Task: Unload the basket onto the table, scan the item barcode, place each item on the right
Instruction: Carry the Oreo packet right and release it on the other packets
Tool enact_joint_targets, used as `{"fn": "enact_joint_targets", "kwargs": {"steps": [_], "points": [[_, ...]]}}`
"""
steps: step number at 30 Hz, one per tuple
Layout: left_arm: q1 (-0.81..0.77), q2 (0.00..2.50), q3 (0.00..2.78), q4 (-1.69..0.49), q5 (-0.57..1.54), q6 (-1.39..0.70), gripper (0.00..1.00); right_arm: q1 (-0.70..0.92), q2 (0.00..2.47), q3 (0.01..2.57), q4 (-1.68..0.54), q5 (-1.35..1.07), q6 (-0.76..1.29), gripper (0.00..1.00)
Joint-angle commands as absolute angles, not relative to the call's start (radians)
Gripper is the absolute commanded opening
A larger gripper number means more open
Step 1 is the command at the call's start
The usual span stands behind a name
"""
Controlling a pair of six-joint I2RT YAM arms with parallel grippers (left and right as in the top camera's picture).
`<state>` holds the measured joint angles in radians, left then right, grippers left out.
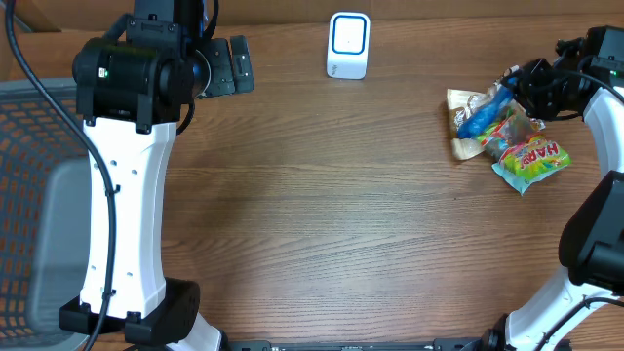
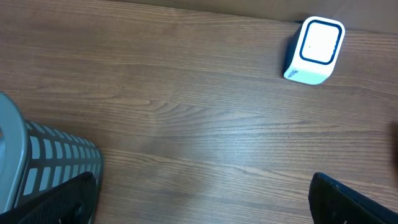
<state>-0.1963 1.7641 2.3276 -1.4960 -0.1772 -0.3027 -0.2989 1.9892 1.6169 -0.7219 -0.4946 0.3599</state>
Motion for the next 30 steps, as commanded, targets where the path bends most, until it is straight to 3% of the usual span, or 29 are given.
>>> {"fn": "enact_joint_targets", "kwargs": {"steps": [1, 6, 13, 17, 20, 22, 23, 30], "points": [[-0.197, 1.765, 2.326, -1.492, -0.191, -0.284, 1.0, -0.297, 1.975, 1.633, -0.708, -0.593, 0.375, 0.73], [-0.197, 1.765, 2.326, -1.492, -0.191, -0.284, 1.0, -0.312, 1.909, 1.696, -0.72, -0.836, 0.374, 0.75], [-0.197, 1.765, 2.326, -1.492, -0.191, -0.284, 1.0, -0.293, 1.658, 1.736, -0.892, -0.854, 0.284, 0.75], [-0.197, 1.765, 2.326, -1.492, -0.191, -0.284, 1.0, -0.263, 1.503, 1.736, -1.08, -0.767, 0.225, 0.76], [-0.197, 1.765, 2.326, -1.492, -0.191, -0.284, 1.0, -0.215, 1.372, 1.736, -1.255, -0.558, 0.209, 0.77], [-0.197, 1.765, 2.326, -1.492, -0.191, -0.284, 1.0, -0.185, 1.309, 1.736, -1.334, -0.48, 0.209, 0.85], [-0.197, 1.765, 2.326, -1.492, -0.19, -0.284, 1.0, -0.17, 1.282, 1.736, -1.368, -0.46, 0.209, 1.0], [-0.197, 1.765, 2.326, -1.492, -0.191, -0.284, 1.0, -0.145, 1.174, 1.736, -1.428, -0.456, 0.216, 1.0]]}}
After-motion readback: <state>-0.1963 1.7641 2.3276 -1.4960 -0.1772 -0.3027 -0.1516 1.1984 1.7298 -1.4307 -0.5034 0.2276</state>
